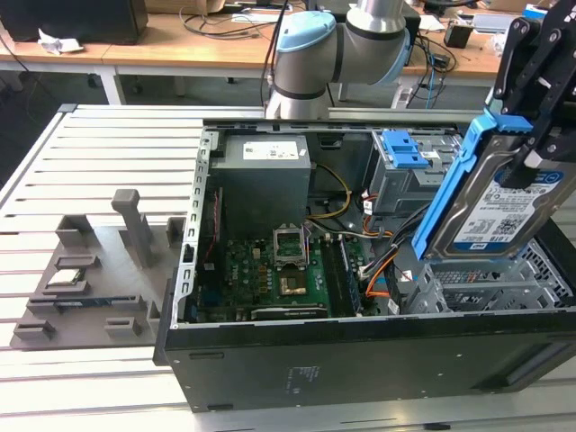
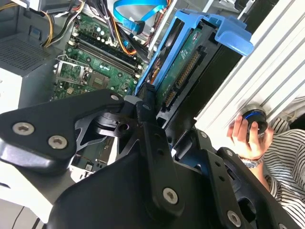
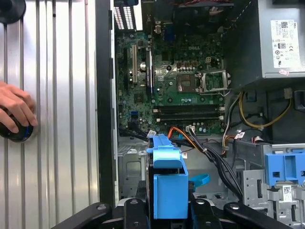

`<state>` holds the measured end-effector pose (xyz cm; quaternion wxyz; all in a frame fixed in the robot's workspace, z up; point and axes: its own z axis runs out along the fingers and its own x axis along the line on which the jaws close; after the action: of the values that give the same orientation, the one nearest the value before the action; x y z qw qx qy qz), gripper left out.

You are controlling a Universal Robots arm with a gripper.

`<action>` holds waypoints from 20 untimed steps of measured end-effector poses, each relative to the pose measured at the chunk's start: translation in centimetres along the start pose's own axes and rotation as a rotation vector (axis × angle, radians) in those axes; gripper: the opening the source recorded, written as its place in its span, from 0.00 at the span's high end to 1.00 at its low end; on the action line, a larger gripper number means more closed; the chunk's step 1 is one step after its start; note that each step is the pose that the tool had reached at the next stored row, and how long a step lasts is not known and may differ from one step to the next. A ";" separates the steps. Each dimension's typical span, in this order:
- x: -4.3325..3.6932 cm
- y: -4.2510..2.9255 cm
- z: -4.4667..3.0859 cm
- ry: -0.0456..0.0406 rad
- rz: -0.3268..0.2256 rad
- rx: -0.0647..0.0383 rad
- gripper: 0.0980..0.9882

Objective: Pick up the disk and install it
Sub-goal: 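Pick up the disk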

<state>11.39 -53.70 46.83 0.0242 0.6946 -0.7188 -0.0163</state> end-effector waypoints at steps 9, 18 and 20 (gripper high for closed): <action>-0.12 -1.79 0.70 0.0074 -0.015 -0.003 0.70; -0.22 -2.95 0.89 0.0095 -0.019 -0.004 0.70; -0.22 -2.95 0.90 0.0094 -0.019 -0.004 0.70</action>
<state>14.29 -53.59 45.76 0.0288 0.7015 -0.7119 -0.0146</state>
